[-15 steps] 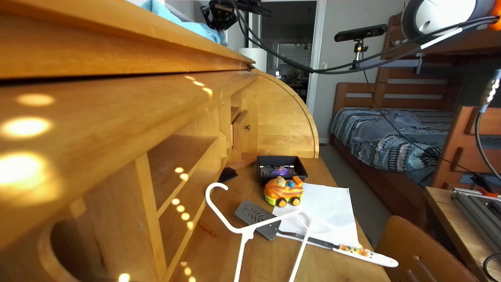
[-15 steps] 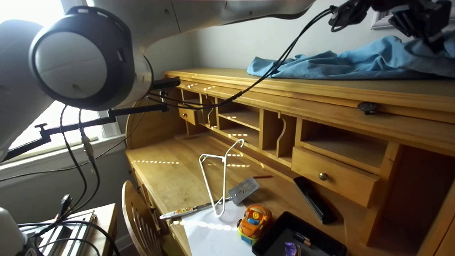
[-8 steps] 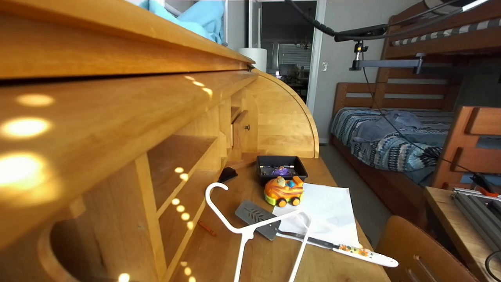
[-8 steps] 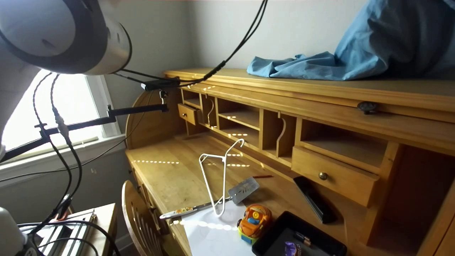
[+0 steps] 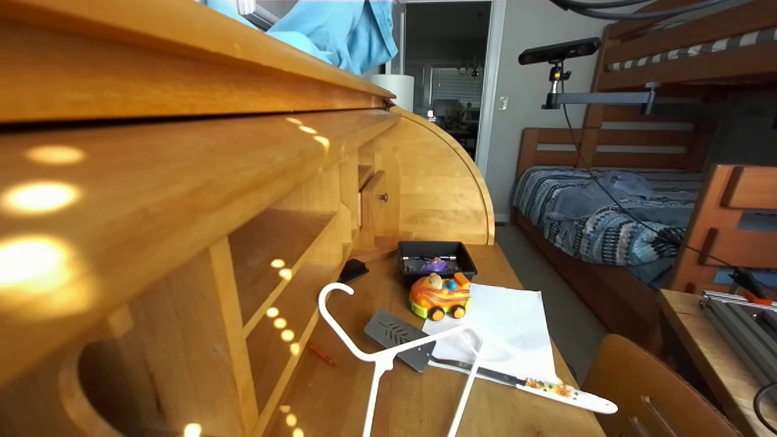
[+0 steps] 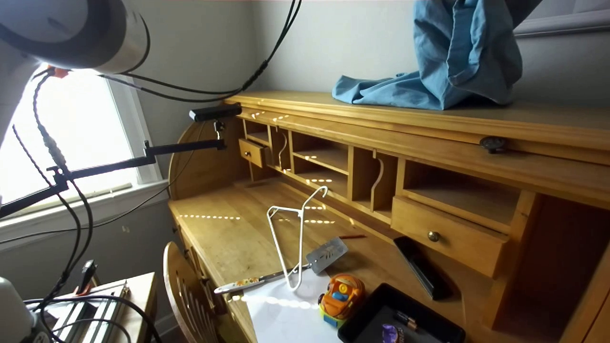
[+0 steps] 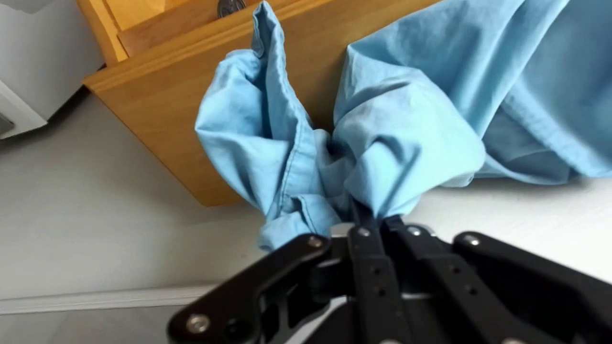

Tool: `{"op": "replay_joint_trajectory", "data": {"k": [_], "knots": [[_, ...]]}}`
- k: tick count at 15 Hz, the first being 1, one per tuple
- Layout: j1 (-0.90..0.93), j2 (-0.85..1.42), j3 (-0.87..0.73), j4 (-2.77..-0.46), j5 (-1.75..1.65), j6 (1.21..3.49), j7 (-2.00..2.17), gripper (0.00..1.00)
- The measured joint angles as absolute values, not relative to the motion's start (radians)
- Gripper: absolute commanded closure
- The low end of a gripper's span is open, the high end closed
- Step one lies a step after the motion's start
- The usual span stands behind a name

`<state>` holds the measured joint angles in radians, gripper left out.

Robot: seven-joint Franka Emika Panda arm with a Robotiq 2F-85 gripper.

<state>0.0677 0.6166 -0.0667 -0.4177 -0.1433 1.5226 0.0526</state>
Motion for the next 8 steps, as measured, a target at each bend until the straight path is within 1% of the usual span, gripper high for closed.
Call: {"op": "replay_joint_trajectory", "data": {"k": [8], "knots": [[0.014,0.703,0.01,-0.459,-0.069,1.592,-0.256,0.99]]}}
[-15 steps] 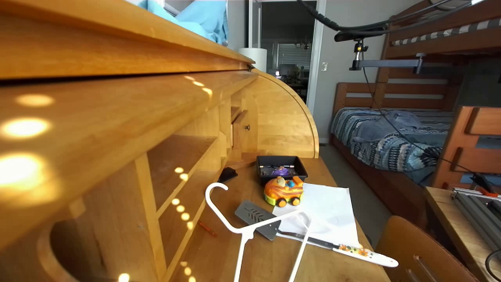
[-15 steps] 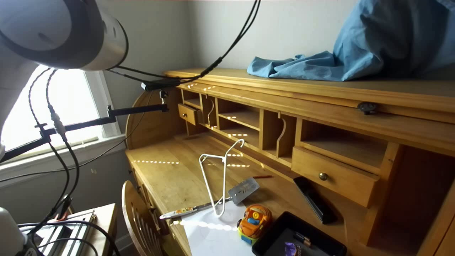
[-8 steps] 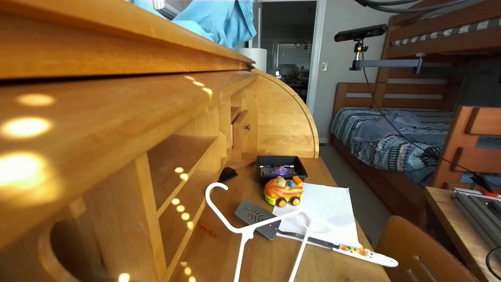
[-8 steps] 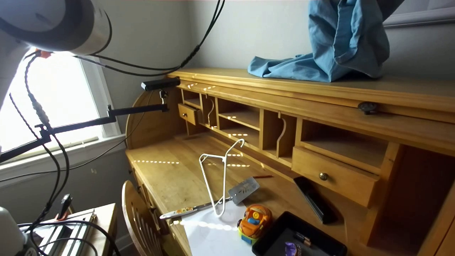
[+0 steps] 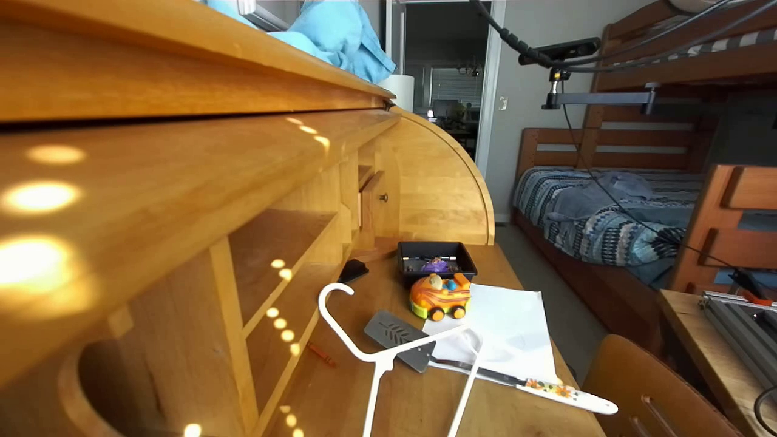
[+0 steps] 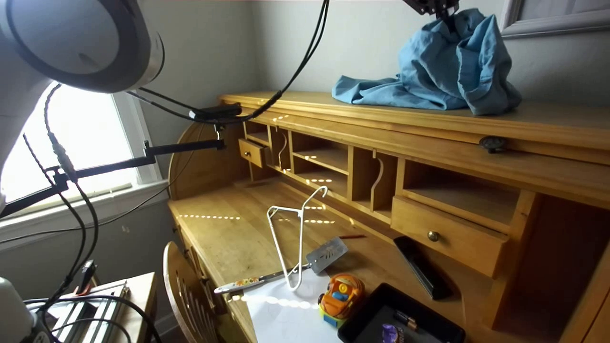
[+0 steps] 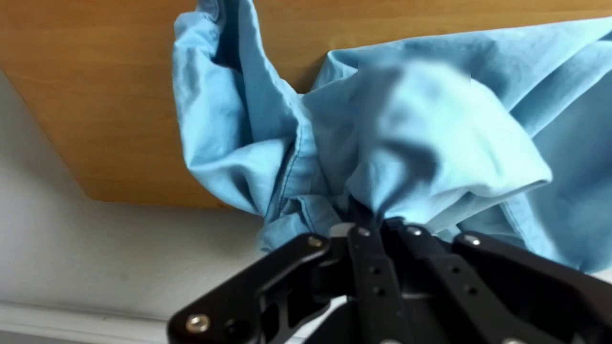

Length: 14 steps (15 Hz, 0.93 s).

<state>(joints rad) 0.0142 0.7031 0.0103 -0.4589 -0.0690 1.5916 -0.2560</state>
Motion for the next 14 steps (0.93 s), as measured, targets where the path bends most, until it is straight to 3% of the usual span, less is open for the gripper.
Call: {"op": "replay_joint_trajectory", "data": {"k": [2,14], "knots": [[0.011,0.729,0.033,-0.456,-0.05,1.591,-0.31,0.94],[0.077,0.751,0.027,-0.456,-0.087,1.591,-0.392,0.99]]}}
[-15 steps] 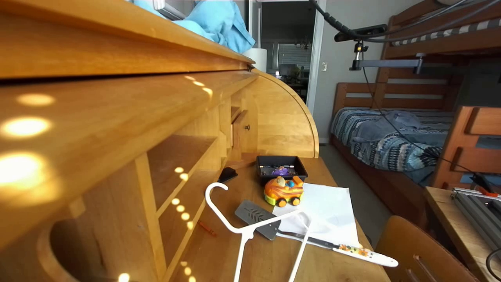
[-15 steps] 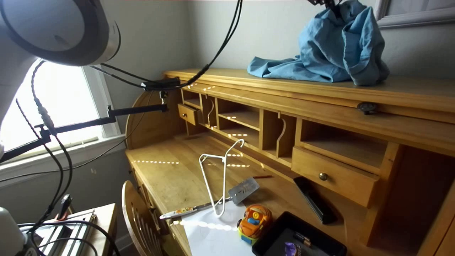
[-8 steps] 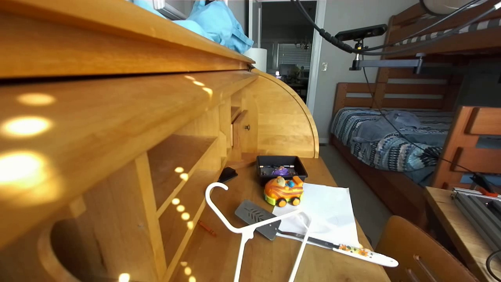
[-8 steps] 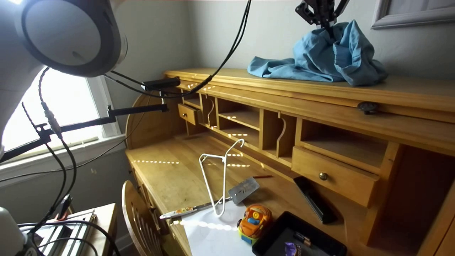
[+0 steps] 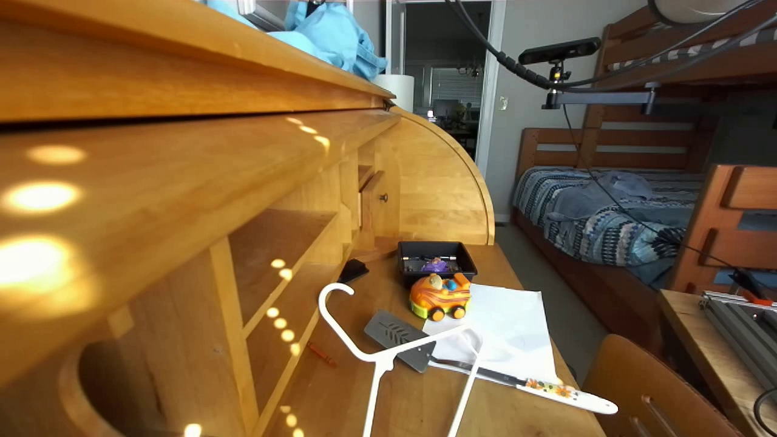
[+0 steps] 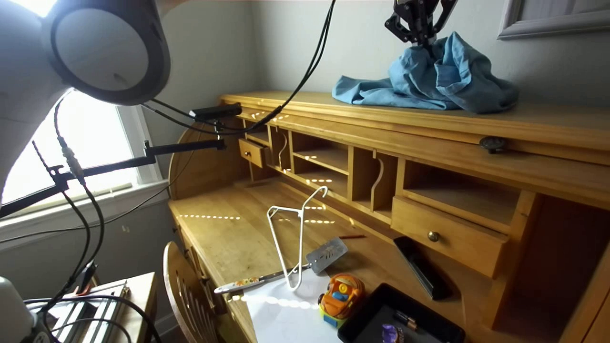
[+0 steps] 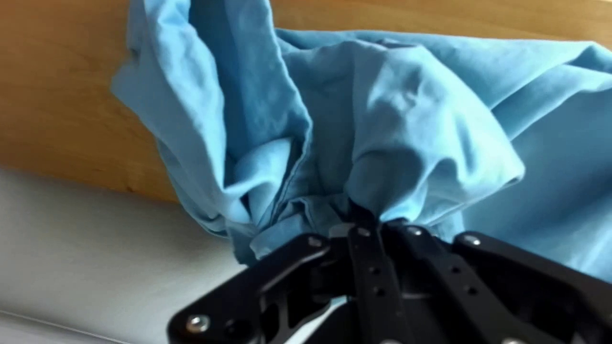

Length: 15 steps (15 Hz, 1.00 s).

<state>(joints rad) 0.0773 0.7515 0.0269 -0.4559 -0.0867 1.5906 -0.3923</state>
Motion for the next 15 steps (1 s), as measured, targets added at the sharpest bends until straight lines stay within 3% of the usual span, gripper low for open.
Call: {"op": "replay_joint_trajectory", "data": {"k": [14,15], "knots": [[0.376,0.805,0.022,-0.456,-0.218,1.597,-0.717,0.99],[0.39,0.809,0.022,-0.456,-0.22,1.597,-0.735,0.69]]}}
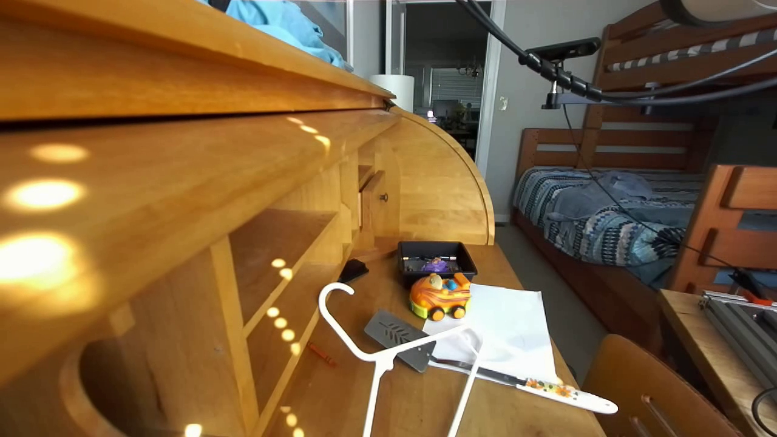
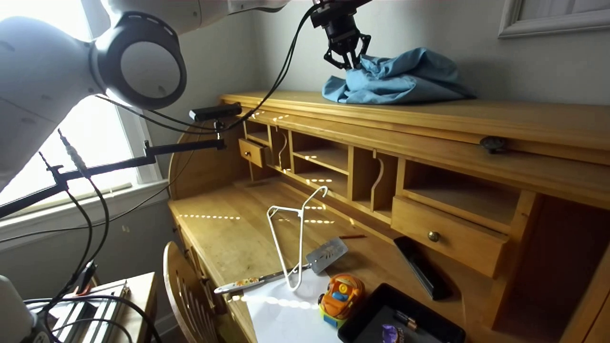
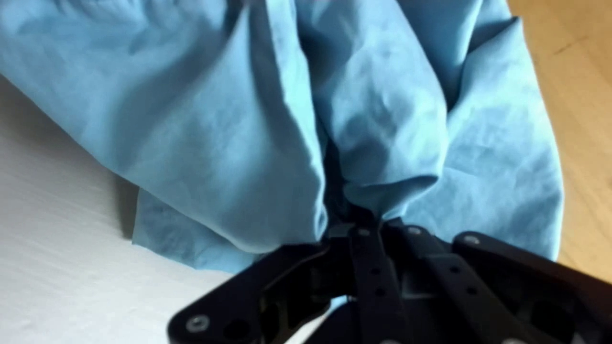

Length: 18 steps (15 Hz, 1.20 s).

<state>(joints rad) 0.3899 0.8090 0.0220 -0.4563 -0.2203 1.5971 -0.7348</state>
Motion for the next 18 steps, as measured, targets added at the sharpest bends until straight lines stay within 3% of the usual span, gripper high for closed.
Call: {"op": "replay_joint_trajectory", "data": {"k": [1,11,18], "knots": [[0.402,0.813,0.022,-0.456,-0.223,1.597,-0.75,0.68],[0.389,0.795,0.008,-0.451,-0.224,1.633,-0.79,0.01],[0.347,0.724,-0.025,-0.442,-0.224,1.723,-0.656,0.0]]}}
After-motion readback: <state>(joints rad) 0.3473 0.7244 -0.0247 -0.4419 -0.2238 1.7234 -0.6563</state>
